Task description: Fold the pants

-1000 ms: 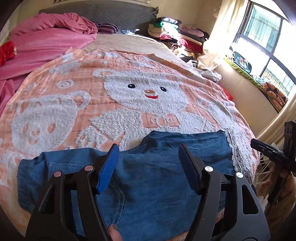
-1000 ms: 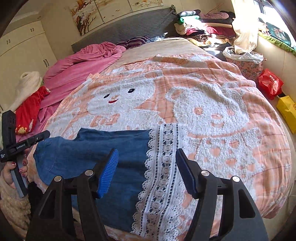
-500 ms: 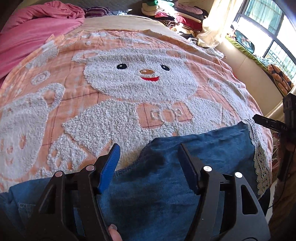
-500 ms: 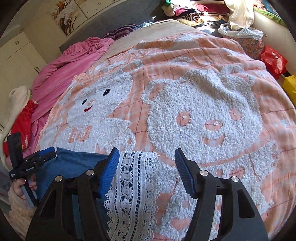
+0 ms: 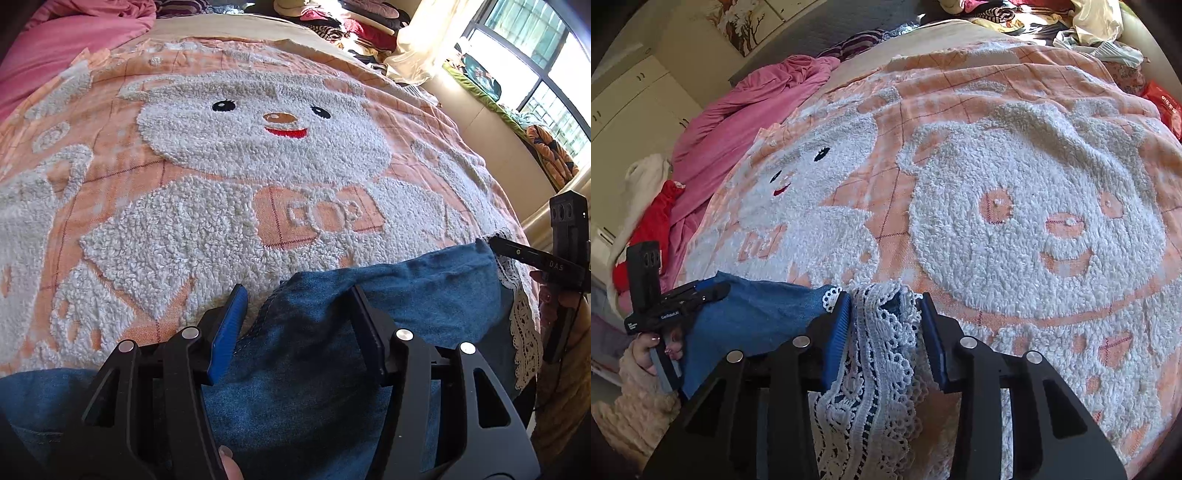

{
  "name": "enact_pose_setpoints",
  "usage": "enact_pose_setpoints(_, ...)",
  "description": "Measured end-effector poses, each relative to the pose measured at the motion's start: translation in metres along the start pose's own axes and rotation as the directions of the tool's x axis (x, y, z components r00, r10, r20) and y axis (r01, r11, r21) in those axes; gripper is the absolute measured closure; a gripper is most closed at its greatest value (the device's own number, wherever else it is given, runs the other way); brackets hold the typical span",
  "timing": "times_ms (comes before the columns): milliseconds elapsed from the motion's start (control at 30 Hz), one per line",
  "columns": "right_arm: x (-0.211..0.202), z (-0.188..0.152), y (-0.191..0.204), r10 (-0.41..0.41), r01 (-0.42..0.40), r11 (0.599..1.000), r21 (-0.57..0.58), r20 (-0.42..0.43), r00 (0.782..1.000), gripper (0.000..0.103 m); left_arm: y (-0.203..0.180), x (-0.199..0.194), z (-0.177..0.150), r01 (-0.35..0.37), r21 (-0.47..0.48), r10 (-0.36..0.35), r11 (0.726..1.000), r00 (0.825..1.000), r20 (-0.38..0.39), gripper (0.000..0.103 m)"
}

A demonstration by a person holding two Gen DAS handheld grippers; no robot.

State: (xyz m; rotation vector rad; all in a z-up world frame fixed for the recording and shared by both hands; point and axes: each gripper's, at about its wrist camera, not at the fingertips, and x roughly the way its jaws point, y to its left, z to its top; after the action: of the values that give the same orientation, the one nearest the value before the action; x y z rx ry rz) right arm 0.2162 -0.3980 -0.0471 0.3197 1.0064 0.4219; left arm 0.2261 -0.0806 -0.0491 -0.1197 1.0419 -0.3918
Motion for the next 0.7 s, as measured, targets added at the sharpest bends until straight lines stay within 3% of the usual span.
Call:
enact_pose_setpoints(67, -0.001, -0.002, 0.003, 0.014, -0.014, 1.000, -0.015, 0.000, 1.000, 0.076, -0.002, 0.001, 0.000, 0.008, -0.003, -0.008, 1.000, 1.000, -0.004, 0.067)
enact_pose_setpoints(133, -0.002, -0.004, 0.006, 0.026, -0.026, 0.999, -0.030, 0.008, 1.000, 0.078, -0.005, 0.000, -0.002, 0.025, 0.002, -0.025, 1.000, 1.000, -0.011, 0.092)
enact_pose_setpoints(233, -0.009, -0.007, 0.012, 0.034, -0.033, 0.998, -0.051, 0.028, 0.999, 0.082, -0.009, -0.007, -0.002, 0.006, 0.014, -0.006, 1.000, 1.000, 0.008, 0.098)
enact_pose_setpoints(433, -0.035, 0.005, 0.033, 0.028, -0.013, 0.991, -0.134, 0.110, 0.994, 0.083, -0.014, -0.028, 0.013, -0.046, 0.044, 0.041, 0.998, 0.993, 0.109, 0.099)
enact_pose_setpoints(567, -0.027, 0.018, 0.034, -0.005, 0.023, 0.988, -0.154, 0.112, 0.994, 0.083, -0.013, -0.019, 0.020, -0.077, 0.046, 0.071, 0.996, 0.991, 0.115, 0.099)
enact_pose_setpoints(700, -0.003, 0.019, 0.022, -0.066, 0.074, 0.988, -0.138, 0.067, 0.996, 0.083, -0.008, 0.002, 0.019, -0.105, 0.051, 0.101, 0.993, 0.992, 0.073, 0.099)
